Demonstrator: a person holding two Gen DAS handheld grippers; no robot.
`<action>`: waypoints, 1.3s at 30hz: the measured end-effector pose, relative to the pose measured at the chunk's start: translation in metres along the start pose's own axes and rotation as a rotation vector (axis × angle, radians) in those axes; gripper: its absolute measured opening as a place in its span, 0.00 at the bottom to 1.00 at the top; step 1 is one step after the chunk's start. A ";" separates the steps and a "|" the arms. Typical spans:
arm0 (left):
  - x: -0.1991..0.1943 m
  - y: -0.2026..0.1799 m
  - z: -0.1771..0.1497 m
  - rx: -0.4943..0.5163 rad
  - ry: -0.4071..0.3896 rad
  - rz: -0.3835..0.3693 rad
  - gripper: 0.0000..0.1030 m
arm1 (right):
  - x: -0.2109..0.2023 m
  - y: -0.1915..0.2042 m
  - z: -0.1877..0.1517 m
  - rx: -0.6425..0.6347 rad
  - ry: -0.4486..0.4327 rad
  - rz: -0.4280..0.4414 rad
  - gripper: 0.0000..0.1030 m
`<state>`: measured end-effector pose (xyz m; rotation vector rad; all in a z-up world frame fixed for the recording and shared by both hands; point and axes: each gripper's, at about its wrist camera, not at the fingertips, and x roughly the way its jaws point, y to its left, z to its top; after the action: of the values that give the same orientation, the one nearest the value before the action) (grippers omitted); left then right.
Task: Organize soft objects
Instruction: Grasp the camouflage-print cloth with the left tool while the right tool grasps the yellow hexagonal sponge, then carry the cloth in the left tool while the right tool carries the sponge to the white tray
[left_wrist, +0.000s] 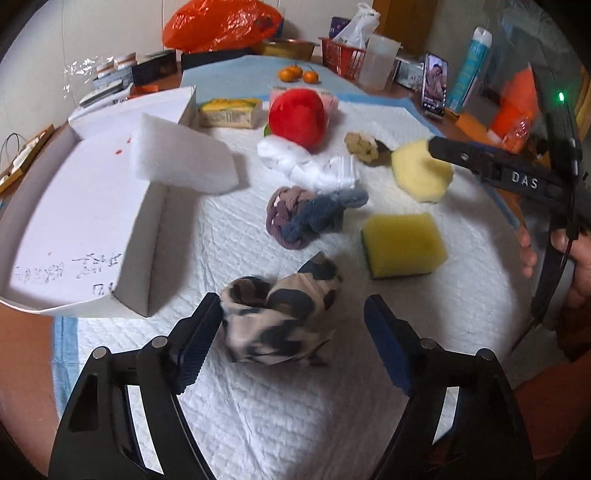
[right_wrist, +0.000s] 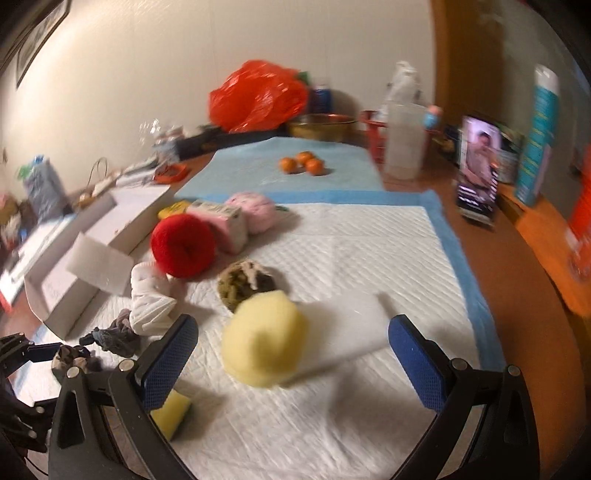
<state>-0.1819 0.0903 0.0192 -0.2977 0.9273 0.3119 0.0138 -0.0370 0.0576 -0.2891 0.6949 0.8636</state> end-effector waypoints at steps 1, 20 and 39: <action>0.001 0.001 0.001 -0.001 0.001 0.000 0.73 | 0.004 0.005 0.002 -0.018 0.007 0.004 1.00; -0.055 0.017 0.027 -0.049 -0.182 -0.019 0.39 | -0.022 0.024 0.017 -0.054 -0.030 0.033 0.53; -0.181 0.100 0.078 -0.246 -0.472 0.092 0.39 | -0.103 0.099 0.119 0.015 -0.234 0.403 0.53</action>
<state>-0.2648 0.1873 0.1997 -0.3867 0.4368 0.5563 -0.0573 0.0230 0.2188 -0.0299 0.5469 1.2530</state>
